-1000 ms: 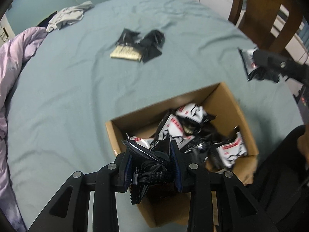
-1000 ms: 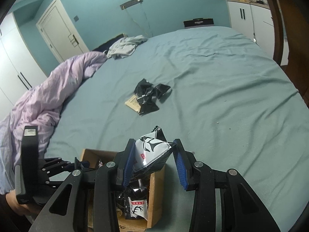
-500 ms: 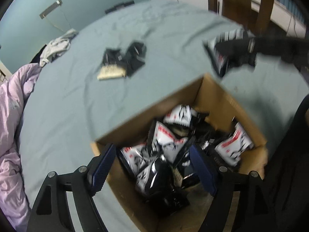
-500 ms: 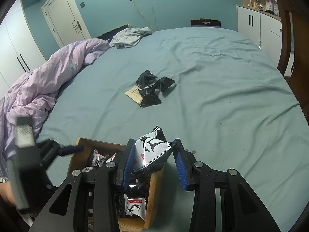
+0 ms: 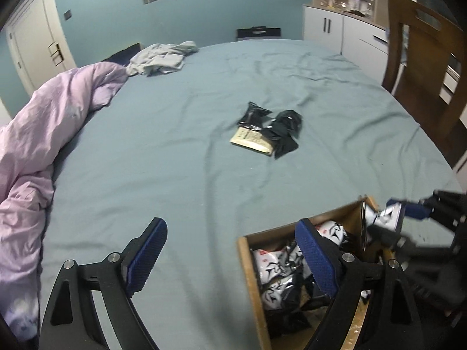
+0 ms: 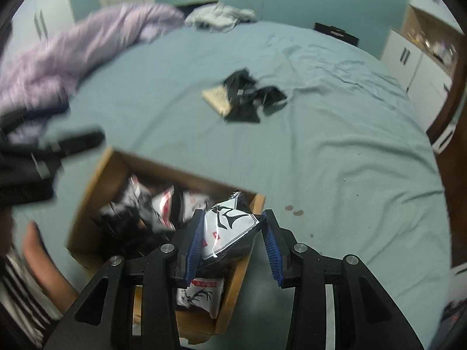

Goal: Organize snacks
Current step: 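Open the right tool over the box to drop the white packet, then grasp a black packet with the right tool while the left tool reaches for the beige sachet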

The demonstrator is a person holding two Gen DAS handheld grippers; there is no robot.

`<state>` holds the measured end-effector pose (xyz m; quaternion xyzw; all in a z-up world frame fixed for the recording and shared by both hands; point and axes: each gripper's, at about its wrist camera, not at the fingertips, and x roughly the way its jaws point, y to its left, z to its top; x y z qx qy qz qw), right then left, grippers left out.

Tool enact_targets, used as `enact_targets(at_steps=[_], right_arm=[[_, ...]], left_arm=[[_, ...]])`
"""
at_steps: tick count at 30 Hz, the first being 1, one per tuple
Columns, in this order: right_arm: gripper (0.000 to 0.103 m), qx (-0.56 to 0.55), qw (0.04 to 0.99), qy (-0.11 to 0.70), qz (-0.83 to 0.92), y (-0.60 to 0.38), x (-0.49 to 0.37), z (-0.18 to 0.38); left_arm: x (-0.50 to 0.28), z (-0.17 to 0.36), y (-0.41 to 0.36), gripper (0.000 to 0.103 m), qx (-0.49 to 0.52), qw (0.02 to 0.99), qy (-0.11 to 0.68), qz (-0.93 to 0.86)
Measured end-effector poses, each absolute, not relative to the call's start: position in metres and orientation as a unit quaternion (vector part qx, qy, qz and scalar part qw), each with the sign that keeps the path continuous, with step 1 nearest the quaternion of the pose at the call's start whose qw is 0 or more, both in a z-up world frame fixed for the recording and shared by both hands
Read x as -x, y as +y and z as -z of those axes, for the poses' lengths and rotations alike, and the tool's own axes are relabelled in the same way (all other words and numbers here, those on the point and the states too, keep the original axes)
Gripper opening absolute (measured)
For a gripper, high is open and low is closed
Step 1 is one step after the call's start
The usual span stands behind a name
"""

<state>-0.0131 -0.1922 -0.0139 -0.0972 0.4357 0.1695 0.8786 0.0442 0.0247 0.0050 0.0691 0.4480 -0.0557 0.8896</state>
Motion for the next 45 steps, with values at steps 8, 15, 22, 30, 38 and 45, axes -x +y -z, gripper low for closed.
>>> enact_targets(at_steps=[8, 15, 22, 30, 38, 45], right_arm=[[0.045, 0.151, 0.869, 0.439, -0.173, -0.162, 0.010, 0.015], [0.082, -0.066, 0.906, 0.381, -0.173, -0.237, 0.013, -0.020], [0.084, -0.217, 0.883, 0.396, -0.124, -0.292, 0.003, -0.010], [0.084, -0.219, 0.880, 0.403, -0.121, -0.297, -0.032, -0.013], [0.084, -0.129, 0.892, 0.419, -0.113, -0.262, -0.097, -0.003], [0.084, -0.062, 0.883, 0.441, -0.150, -0.219, -0.152, 0.019]], left_arm=[[-0.046, -0.001, 0.027, 0.091, -0.062, 0.884, 0.458, 0.062], [-0.045, -0.003, 0.027, 0.091, -0.055, 0.884, 0.459, 0.065], [-0.044, -0.004, 0.029, 0.091, -0.038, 0.877, 0.475, 0.069], [-0.046, 0.002, 0.031, 0.091, -0.007, 0.865, 0.496, 0.074], [-0.048, 0.009, 0.017, 0.091, -0.035, 0.858, 0.506, 0.085], [-0.055, 0.017, 0.009, 0.091, -0.049, 0.851, 0.514, 0.093]])
